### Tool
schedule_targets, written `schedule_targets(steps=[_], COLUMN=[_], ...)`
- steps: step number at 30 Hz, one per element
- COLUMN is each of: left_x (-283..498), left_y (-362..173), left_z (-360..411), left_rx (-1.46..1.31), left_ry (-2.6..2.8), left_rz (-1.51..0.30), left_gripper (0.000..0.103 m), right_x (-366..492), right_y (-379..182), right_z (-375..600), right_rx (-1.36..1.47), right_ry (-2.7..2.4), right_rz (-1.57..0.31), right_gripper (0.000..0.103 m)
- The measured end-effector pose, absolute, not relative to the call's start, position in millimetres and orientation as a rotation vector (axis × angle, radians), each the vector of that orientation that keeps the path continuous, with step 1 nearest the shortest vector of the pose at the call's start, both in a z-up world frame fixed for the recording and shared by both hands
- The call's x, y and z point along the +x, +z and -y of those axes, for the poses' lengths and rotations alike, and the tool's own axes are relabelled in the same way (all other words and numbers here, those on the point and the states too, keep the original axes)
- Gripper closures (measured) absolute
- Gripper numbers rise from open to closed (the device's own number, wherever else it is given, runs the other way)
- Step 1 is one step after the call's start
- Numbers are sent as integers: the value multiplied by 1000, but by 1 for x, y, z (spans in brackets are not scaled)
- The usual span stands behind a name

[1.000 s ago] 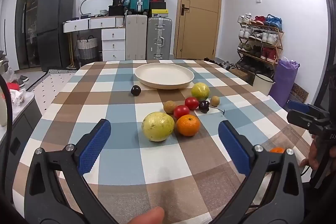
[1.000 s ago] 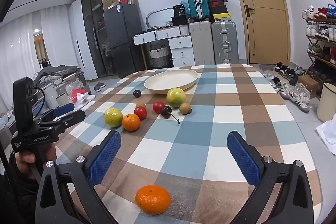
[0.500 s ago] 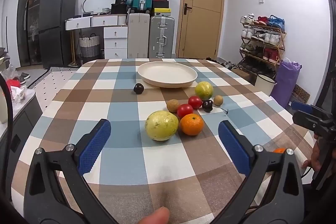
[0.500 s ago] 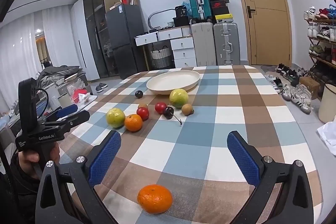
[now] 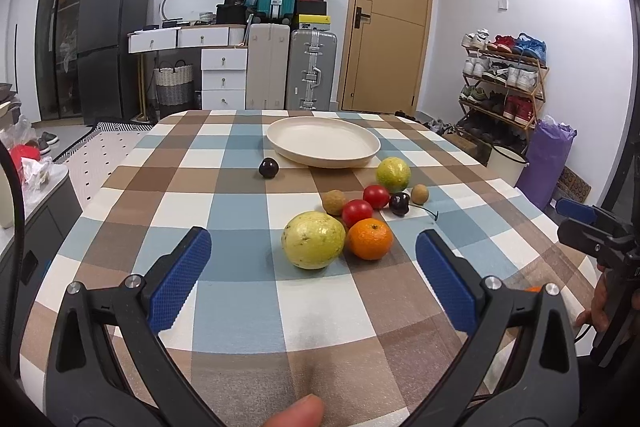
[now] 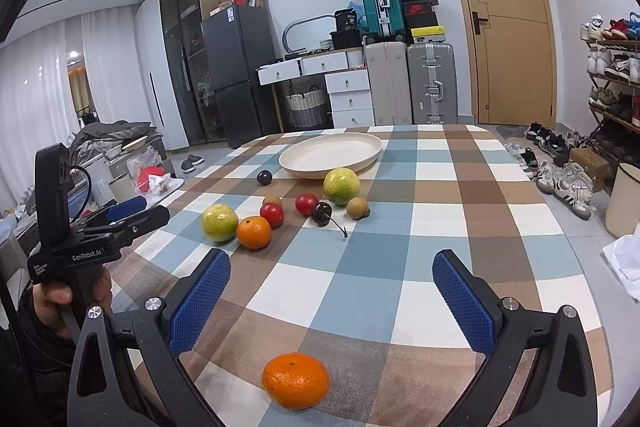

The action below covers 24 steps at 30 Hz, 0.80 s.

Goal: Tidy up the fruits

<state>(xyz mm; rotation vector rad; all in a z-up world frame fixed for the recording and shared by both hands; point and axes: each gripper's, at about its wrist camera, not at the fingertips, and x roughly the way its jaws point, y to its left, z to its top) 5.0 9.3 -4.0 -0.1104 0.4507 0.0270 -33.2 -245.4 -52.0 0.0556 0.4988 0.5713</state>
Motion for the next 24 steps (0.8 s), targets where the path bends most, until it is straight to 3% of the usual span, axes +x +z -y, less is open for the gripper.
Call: schedule_targets(steps=[24], left_x=[4], left_y=[-3], left_z=[-12], left_rx=[-114], left_ry=[23], left_rz=[-450], left_gripper=[1], right_x=[-30], right_y=[-57], right_z=[242], right_rx=[58], right_ry=[590], right_rz=[-536], right_gripper=[0])
